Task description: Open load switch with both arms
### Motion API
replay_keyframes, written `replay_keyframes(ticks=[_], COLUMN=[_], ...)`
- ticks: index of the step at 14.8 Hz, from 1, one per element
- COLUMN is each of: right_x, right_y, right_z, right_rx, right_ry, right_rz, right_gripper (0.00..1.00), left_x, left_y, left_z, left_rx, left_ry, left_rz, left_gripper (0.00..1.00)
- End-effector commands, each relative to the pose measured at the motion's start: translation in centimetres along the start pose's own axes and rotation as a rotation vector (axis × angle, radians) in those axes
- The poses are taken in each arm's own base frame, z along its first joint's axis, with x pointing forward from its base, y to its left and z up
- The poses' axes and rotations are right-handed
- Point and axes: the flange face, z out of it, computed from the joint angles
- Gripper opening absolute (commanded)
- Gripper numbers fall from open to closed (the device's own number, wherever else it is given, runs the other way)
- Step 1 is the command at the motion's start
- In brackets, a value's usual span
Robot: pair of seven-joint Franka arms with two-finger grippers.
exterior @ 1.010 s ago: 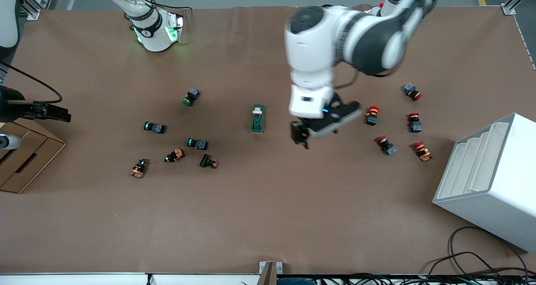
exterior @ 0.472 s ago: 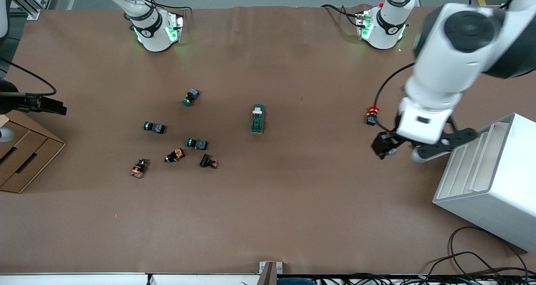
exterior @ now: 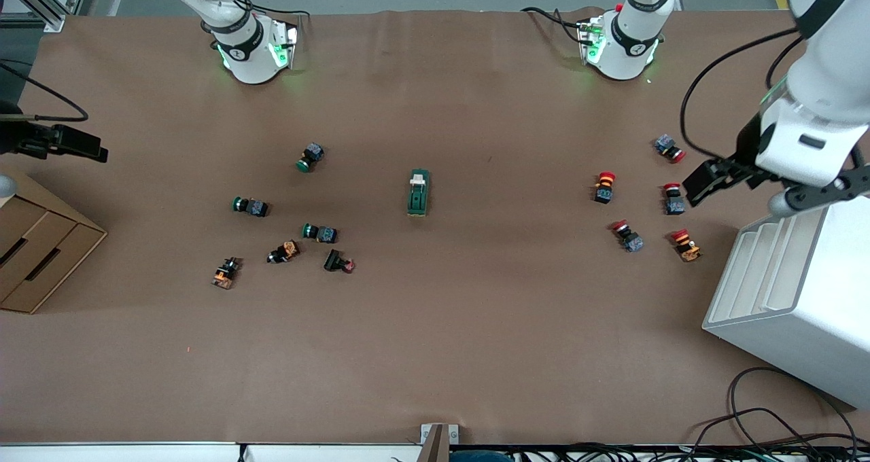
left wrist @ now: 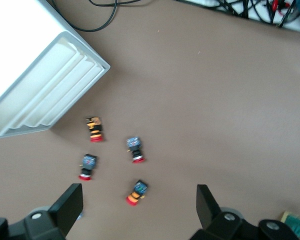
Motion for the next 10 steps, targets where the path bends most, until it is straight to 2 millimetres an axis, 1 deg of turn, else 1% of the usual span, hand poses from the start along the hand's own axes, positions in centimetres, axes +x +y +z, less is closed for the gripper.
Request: replay_keyframes(ticks=[1,3,5,6,7,8,10], right_x=[-1.7,-2.9,-4.7,-4.6,-4.6,-4.5,-4.4], right_y=[0.1,0.3,0.6,0.3,0.2,0.1,-0.1], right_z=[-0.9,-2.0,-3.5,-3.4,-3.3,-3.2,-3.2], right_rx=[0.015,0.017,0.018,0.017,0.017,0.018,0.034], right_ry=[0.028,0.044,0.058,0.054,0.051,0.050,0.052], right_rz=[-0.007,-0.003,0.000,-0.001,0.002,0.003,0.004], right_gripper=[1.00,1.00,1.00,1.00,1.00,1.00,1.00], left_x=[-1.2,-1.4,-2.2,-2.5,-2.9,-3.5,-4.7], left_y=[-3.5,-7.1,-8.9,-9.7,-10.4,-10.1,-10.4], left_z=[-1.0,-1.2,-1.6,-1.6,-1.8,-1.6,-1.6], left_rx=[-0.019,-0.066,-0.068,-0.066,-0.064,-0.065,-0.065], left_ry=[-0.032,-0.062,-0.068,-0.072,-0.073,-0.080,-0.086], left_rz=[0.087,0.096,0.155,0.153,0.143,0.153,0.171], left_gripper=[1.00,1.00,1.00,1.00,1.00,1.00,1.00])
